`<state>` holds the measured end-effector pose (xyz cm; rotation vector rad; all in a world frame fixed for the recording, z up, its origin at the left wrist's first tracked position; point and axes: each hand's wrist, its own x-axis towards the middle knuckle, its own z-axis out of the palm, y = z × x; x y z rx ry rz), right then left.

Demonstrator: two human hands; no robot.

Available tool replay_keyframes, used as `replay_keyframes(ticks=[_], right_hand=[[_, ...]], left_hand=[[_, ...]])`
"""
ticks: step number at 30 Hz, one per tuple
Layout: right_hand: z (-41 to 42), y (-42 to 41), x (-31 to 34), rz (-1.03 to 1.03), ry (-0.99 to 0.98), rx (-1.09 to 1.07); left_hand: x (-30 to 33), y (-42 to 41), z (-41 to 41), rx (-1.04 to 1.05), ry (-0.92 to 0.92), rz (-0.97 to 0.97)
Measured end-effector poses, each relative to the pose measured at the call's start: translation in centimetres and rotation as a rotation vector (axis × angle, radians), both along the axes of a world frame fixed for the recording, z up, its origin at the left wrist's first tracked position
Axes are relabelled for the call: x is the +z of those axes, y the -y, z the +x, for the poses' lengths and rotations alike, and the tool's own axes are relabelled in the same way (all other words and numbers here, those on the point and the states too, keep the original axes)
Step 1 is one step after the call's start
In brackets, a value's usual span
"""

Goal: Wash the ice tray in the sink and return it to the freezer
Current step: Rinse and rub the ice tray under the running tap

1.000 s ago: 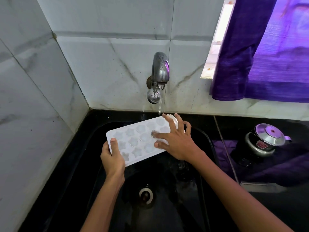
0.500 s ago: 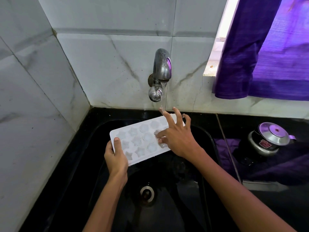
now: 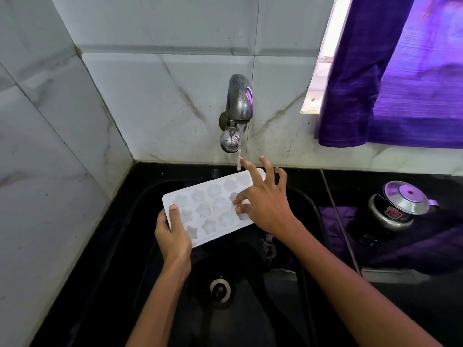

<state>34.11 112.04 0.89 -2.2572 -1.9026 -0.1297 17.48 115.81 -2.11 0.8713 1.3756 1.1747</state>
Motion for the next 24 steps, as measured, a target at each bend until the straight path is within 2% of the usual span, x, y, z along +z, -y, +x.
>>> replay_keyframes(ticks=[4,8,11,17,24], right_hand=[[0.1,0.4,0.4,0.095,-0.11,-0.081],[0.2,1.3,-0.5,-0.091,-0.17,0.02],[0.0,1.7,-1.1,-0.153,-0.154,0.055],[0.1,1.4,-0.9,-0.04,-0.163,0.051],[0.5,1.3,-0.6,-0.126,-0.109,0.042]], left_hand=[[-0.2,0.2,0.1,0.076,0.014,-0.013],[-0.3,-0.1,0.2,0.163,0.023,-0.017],[-0.2,-0.1,0.2,0.167,0.013,-0.006],[-0.3,-0.2,0.4,0.139,0.001,-0.007],[0.1,-0.1,1.1,0.135,0.022,-0.033]])
